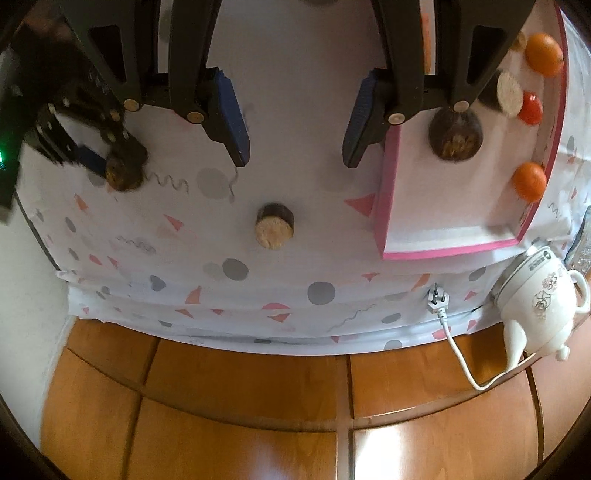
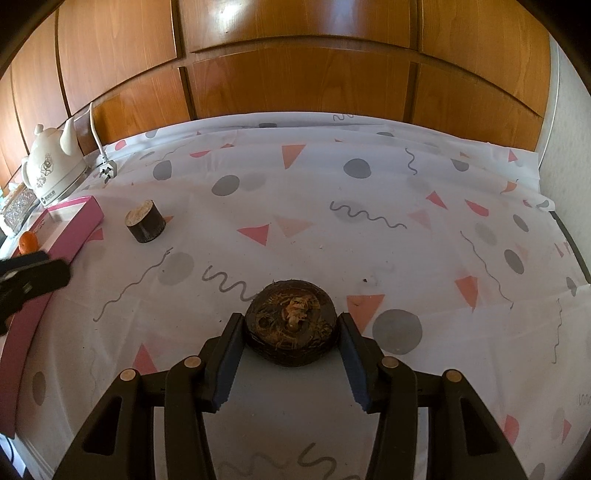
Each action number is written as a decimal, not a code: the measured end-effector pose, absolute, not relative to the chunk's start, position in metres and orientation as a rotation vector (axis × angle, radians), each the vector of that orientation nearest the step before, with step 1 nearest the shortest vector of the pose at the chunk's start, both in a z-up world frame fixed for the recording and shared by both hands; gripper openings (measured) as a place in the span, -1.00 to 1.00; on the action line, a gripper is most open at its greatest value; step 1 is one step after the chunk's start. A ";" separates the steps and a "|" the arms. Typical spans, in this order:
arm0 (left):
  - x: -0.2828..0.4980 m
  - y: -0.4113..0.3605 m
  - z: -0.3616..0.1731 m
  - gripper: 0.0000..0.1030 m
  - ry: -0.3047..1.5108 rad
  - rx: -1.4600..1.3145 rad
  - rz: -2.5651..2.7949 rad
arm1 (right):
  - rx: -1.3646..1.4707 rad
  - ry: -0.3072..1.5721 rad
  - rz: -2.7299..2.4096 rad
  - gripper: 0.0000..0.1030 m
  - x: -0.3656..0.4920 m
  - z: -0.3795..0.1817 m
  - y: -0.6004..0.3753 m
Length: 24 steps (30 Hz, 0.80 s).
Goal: Organize fruits
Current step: 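Grasp the wooden log slice with the left tool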
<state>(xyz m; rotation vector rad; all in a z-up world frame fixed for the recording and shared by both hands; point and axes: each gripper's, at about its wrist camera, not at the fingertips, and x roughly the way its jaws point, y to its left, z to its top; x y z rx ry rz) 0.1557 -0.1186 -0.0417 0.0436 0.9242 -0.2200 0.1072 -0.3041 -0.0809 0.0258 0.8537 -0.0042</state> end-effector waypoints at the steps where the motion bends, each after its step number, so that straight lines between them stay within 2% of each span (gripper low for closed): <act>1: 0.160 -0.120 -0.042 0.04 0.928 0.039 -0.214 | 0.028 0.853 -0.003 0.00 0.107 -0.081 -0.304; 5: 0.175 -0.124 -0.044 0.14 0.935 0.018 -0.207 | 0.034 0.851 0.000 0.00 0.107 -0.081 -0.305; 22: 0.223 -0.148 -0.062 0.14 0.951 0.059 -0.172 | 0.065 0.844 0.015 0.01 0.106 -0.080 -0.308; 24: 0.233 -0.155 -0.068 0.08 0.961 0.087 -0.166 | 0.066 0.844 0.016 0.01 0.106 -0.080 -0.308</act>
